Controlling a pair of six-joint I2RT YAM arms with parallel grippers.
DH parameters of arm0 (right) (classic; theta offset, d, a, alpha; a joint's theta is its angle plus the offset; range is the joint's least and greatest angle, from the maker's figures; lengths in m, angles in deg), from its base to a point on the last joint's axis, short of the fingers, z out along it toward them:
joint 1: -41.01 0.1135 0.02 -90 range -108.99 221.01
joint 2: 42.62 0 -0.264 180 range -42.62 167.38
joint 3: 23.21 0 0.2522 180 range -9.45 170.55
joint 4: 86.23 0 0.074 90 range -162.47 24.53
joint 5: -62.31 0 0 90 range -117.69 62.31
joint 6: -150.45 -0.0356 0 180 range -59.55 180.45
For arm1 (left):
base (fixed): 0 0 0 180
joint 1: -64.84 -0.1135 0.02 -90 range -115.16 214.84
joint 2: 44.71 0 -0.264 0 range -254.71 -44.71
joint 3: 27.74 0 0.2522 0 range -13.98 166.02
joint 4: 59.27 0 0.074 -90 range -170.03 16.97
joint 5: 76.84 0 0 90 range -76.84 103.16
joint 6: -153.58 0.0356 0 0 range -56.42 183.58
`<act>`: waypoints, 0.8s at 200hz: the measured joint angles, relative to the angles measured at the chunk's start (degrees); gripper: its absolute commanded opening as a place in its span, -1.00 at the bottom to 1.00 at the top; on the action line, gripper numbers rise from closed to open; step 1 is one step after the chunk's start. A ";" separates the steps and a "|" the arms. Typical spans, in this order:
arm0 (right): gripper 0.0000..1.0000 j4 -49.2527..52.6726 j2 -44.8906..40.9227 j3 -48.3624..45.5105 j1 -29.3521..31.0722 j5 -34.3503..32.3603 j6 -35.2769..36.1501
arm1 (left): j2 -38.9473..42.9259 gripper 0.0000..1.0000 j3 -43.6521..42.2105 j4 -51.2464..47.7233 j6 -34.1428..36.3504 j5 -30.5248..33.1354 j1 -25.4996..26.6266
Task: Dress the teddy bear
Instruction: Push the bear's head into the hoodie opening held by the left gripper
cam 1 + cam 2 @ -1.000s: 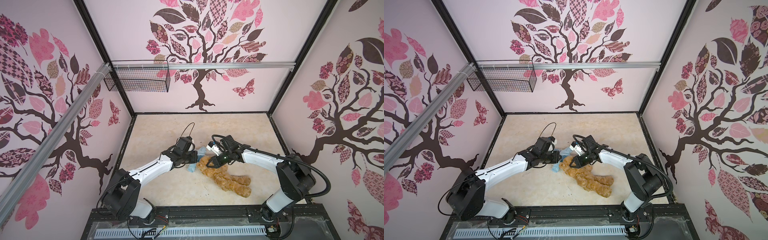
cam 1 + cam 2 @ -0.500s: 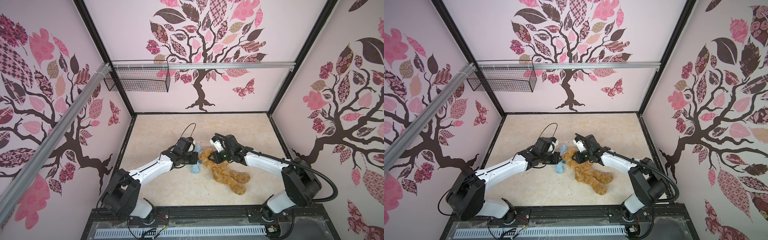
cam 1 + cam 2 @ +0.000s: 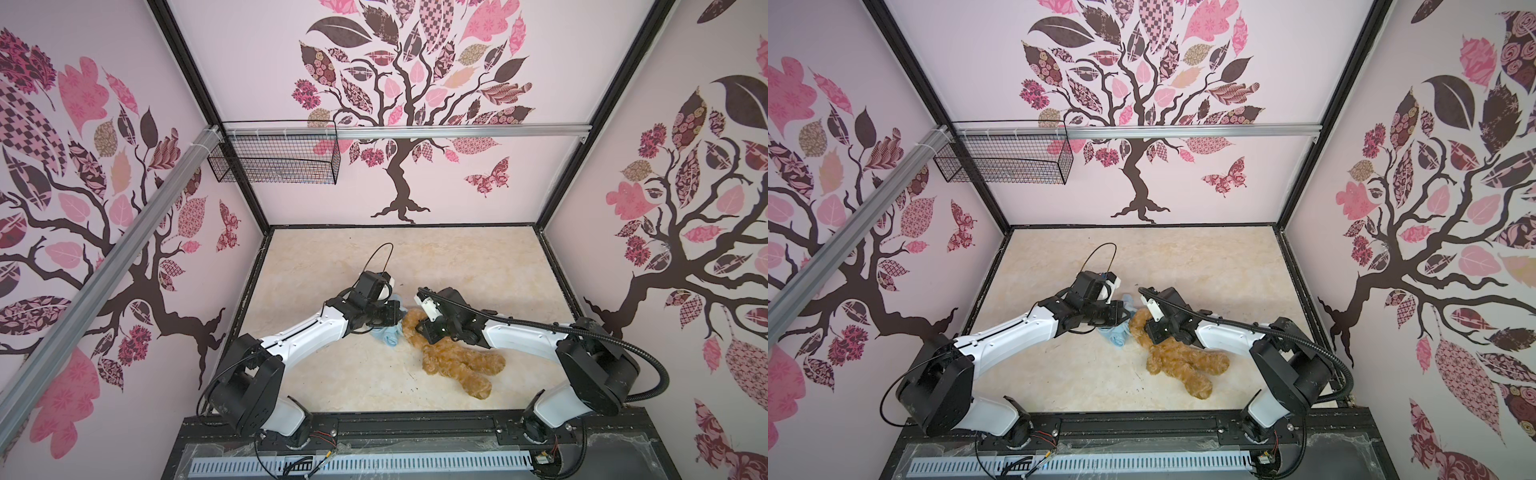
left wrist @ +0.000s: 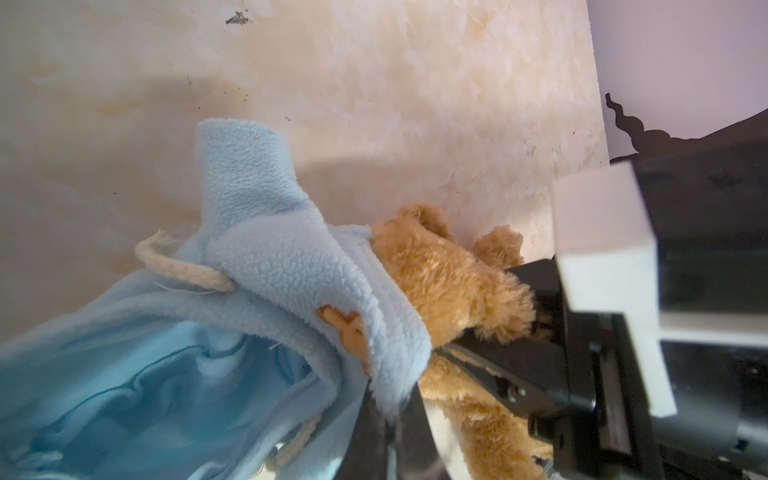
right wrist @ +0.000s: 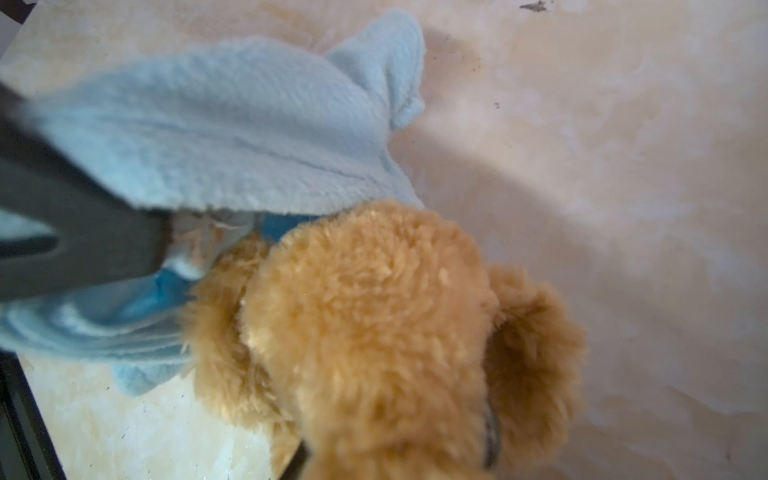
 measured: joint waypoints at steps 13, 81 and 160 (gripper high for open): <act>-0.54 -1.40 -0.68 -1.27 0.02 0.72 0.50 | -1.05 -1.00 1.01 -0.07 -0.66 0.02 0.00; -0.54 -0.13 -7.13 -3.48 0.02 5.33 3.89 | -3.39 -1.00 2.93 -1.29 -2.86 2.12 0.00; -0.56 -1.90 -6.16 -3.58 -0.68 21.68 4.11 | -3.37 -1.00 2.93 -1.55 -2.38 0.74 0.00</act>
